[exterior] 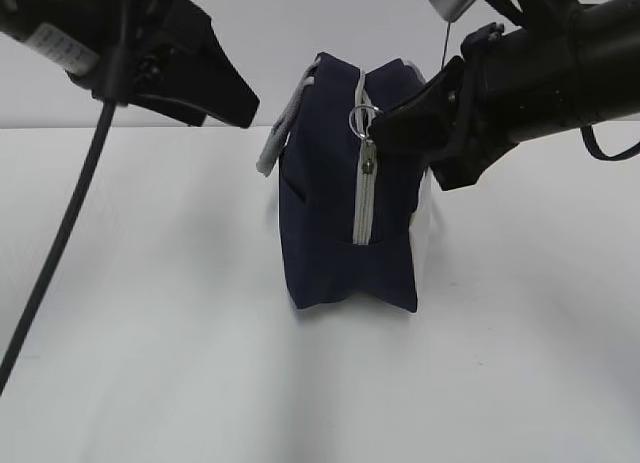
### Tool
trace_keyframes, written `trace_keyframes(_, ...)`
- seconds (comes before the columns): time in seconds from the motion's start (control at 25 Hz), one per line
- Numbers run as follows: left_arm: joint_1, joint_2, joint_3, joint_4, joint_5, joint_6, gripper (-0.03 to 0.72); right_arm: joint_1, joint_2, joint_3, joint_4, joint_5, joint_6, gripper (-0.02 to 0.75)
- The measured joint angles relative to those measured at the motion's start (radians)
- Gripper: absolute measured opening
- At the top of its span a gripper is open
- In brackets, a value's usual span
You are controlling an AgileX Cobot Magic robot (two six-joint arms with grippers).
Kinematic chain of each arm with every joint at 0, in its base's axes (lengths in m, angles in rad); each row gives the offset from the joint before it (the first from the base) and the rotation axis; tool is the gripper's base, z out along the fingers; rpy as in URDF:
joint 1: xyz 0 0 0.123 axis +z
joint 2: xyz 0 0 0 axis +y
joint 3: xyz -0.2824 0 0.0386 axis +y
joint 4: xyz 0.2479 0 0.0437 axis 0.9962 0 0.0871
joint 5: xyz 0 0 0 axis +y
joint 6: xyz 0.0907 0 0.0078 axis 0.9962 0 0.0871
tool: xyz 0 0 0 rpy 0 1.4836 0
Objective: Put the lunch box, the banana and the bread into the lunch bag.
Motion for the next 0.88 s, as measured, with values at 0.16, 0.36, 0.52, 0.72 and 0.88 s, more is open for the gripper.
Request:
trace_keyframes(0.16,0.0,0.0,0.133,-0.162,-0.073,0.136,0.447,0.0,0.0,0.0,0.057,-0.031,0.0,0.0)
trace_keyframes(0.36,-0.002,0.0,0.205,-0.279,-0.13,0.252,0.447,0.0,0.012,0.0,0.081,-0.034,0.002,0.0)
trace_keyframes(0.52,-0.002,-0.001,0.209,-0.301,-0.163,0.308,0.447,0.0,0.014,0.0,0.083,-0.034,0.002,0.0)
trace_keyframes(0.72,-0.002,-0.006,0.213,-0.34,-0.174,0.371,0.447,0.0,0.014,0.0,0.135,-0.044,0.002,0.0)
trace_keyframes(0.88,-0.002,-0.006,0.213,-0.353,-0.176,0.388,0.447,0.0,0.014,0.0,0.176,-0.073,0.002,0.0)
